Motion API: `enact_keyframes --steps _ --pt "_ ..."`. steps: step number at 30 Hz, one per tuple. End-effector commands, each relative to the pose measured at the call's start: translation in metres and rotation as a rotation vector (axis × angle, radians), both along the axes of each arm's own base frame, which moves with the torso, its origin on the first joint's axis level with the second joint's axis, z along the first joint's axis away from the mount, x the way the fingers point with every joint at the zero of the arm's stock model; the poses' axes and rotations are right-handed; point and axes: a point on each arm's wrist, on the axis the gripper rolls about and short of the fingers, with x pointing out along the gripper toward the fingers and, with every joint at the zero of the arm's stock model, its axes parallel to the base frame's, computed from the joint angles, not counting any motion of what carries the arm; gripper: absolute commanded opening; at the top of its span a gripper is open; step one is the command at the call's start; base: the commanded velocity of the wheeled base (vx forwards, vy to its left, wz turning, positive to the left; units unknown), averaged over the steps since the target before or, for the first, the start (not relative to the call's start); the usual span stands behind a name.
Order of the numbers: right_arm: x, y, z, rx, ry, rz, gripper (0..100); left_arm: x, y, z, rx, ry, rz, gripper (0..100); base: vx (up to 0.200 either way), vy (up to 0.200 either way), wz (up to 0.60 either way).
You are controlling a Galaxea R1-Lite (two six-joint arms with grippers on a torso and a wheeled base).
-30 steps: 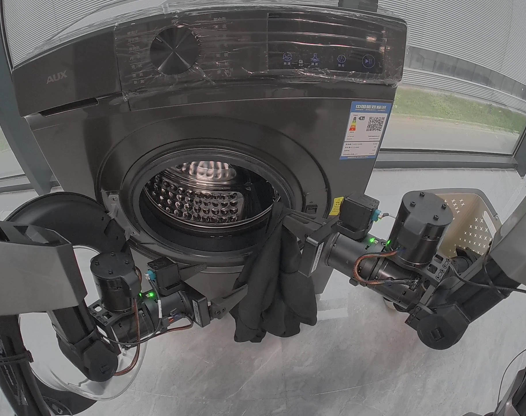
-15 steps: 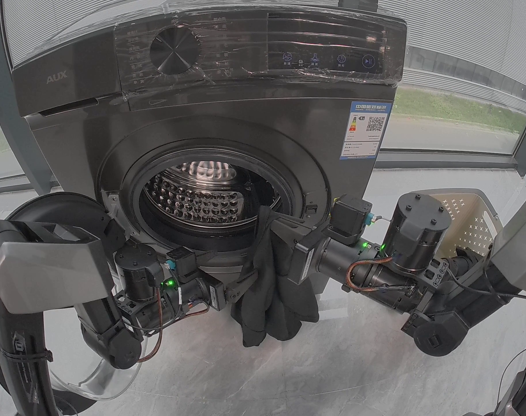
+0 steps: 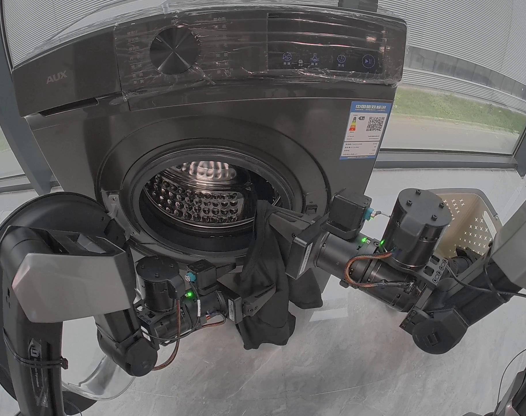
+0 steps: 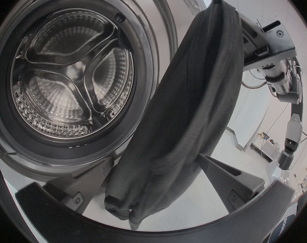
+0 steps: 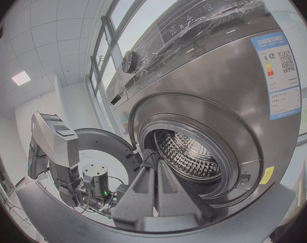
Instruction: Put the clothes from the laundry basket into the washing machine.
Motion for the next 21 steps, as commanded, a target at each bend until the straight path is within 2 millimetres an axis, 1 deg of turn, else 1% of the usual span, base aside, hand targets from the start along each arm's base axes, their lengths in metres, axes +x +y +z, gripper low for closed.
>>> enact_keyframes --steps 1,6,8,12,13,19,21 --pt "-0.001 0.0 -0.001 -0.003 0.003 0.001 0 0.007 0.001 -0.015 0.014 0.026 0.014 100 0.0 0.0 0.0" --pt "-0.002 -0.001 -0.001 -0.002 0.004 0.003 0 0.013 0.003 -0.02 0.015 0.029 0.028 100 0.0 0.0 0.0" --pt "-0.002 0.0 -0.002 -0.004 0.004 0.005 0 0.019 0.002 -0.024 0.011 0.025 0.034 100 0.0 0.0 0.0" --pt "-0.002 0.0 -0.002 -0.002 0.002 0.005 0 0.025 0.001 -0.022 0.002 0.007 0.038 100 0.0 0.0 0.0" --pt "-0.002 0.0 -0.002 -0.003 0.003 0.005 0 0.025 0.002 -0.023 0.002 0.007 0.04 0 0.0 0.0 0.0" --pt "0.001 -0.008 -0.01 -0.022 0.02 -0.019 0 0.027 0.011 -0.019 0.005 -0.002 0.065 0 0.0 0.0 0.0" --pt "0.007 -0.014 -0.012 -0.03 0.022 -0.042 0 0.025 0.016 -0.01 -0.001 -0.017 0.074 0 0.0 0.0 0.0"
